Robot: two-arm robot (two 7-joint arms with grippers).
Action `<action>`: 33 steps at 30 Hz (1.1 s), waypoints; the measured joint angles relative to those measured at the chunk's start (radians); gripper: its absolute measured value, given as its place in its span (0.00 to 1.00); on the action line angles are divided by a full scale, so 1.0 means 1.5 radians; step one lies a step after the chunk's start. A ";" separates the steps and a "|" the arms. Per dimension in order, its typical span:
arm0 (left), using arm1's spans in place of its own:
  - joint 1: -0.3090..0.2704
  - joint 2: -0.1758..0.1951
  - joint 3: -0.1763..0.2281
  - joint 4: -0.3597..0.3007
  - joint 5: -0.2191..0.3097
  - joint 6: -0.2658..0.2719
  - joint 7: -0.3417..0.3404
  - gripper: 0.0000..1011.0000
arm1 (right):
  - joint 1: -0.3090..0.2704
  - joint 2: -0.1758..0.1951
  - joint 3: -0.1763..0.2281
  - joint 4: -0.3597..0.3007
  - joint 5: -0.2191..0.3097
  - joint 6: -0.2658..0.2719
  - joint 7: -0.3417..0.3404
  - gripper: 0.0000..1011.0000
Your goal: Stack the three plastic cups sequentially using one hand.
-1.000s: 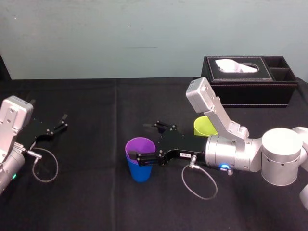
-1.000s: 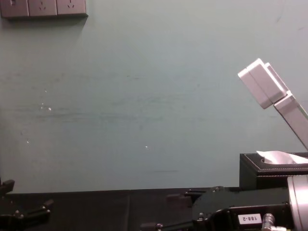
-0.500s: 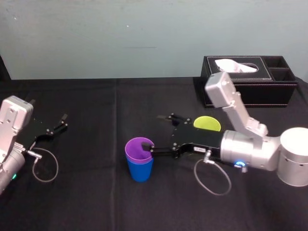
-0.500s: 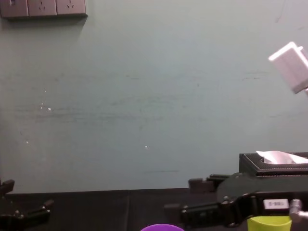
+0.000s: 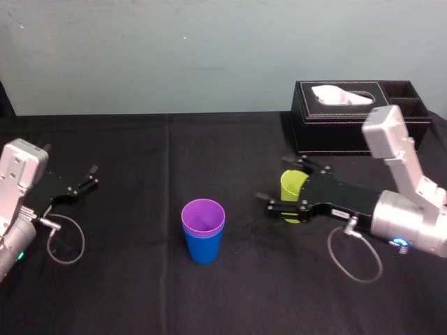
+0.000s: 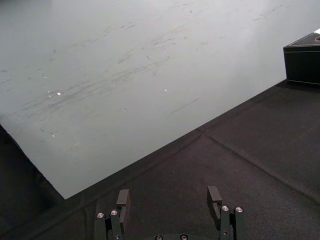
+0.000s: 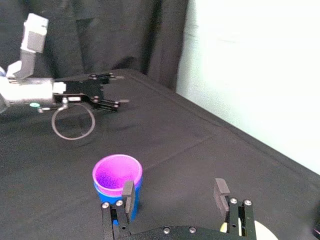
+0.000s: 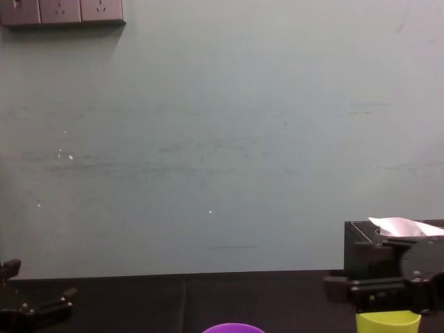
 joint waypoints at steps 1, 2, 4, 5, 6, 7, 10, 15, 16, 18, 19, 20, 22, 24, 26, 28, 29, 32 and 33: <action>0.000 0.000 0.000 0.000 0.000 0.000 0.000 1.00 | -0.009 0.005 0.010 0.000 0.002 -0.005 -0.003 0.99; 0.000 0.000 0.000 0.000 0.000 0.000 0.000 1.00 | -0.014 0.007 0.015 0.000 0.003 -0.008 -0.004 0.99; 0.000 0.000 0.000 0.000 0.000 0.000 0.000 1.00 | -0.025 0.012 0.025 0.000 0.004 -0.013 -0.007 0.99; 0.000 0.000 0.000 0.000 0.000 0.000 0.000 1.00 | -0.035 0.016 0.035 0.001 0.007 -0.018 -0.009 0.99; 0.000 0.000 0.000 0.000 0.000 0.000 0.000 1.00 | -0.040 0.018 0.040 0.002 0.008 -0.020 -0.010 0.99; 0.000 0.000 0.000 0.000 0.000 0.000 0.000 1.00 | -0.049 0.022 0.049 0.003 0.010 -0.024 -0.012 0.99; 0.000 0.000 0.000 0.000 0.000 0.000 0.000 1.00 | -0.061 0.026 0.061 0.007 0.013 -0.030 -0.013 0.99; 0.000 0.000 0.000 0.000 0.000 0.000 0.000 1.00 | -0.086 0.034 0.088 0.020 0.014 -0.042 -0.017 0.99; 0.000 0.000 0.000 0.000 0.000 0.000 0.000 1.00 | -0.089 0.035 0.091 0.023 0.014 -0.043 -0.017 0.99; 0.000 0.000 0.000 0.000 0.000 0.000 0.000 1.00 | -0.095 0.035 0.096 0.033 0.014 -0.045 -0.017 0.99; 0.000 0.000 0.000 0.000 0.000 0.000 0.000 1.00 | -0.096 0.035 0.097 0.036 0.013 -0.046 -0.017 0.99; 0.000 0.000 0.000 0.000 0.000 0.000 0.000 1.00 | -0.099 0.033 0.100 0.042 0.012 -0.048 -0.016 0.99; 0.000 0.000 0.000 0.000 0.000 0.000 0.000 1.00 | -0.101 0.031 0.102 0.050 0.011 -0.049 -0.016 0.99; 0.000 0.000 0.000 0.000 0.000 0.000 0.000 1.00 | -0.102 0.027 0.104 0.060 0.008 -0.049 -0.014 0.99; 0.000 0.000 0.000 0.000 0.000 0.000 0.000 1.00 | -0.103 0.023 0.105 0.070 0.005 -0.049 -0.012 0.99; 0.000 0.000 0.000 0.000 0.000 0.000 0.000 1.00 | -0.103 0.020 0.105 0.077 0.003 -0.049 -0.010 0.99; 0.000 0.000 0.000 0.000 0.000 0.000 0.000 1.00 | -0.103 0.018 0.105 0.080 0.003 -0.049 -0.009 0.99; 0.000 0.000 0.000 0.000 0.000 0.000 0.000 1.00 | -0.100 0.011 0.105 0.091 0.001 -0.047 -0.004 0.99; 0.000 0.000 0.000 0.000 0.000 0.000 0.000 1.00 | -0.099 0.008 0.105 0.095 -0.001 -0.046 -0.002 0.99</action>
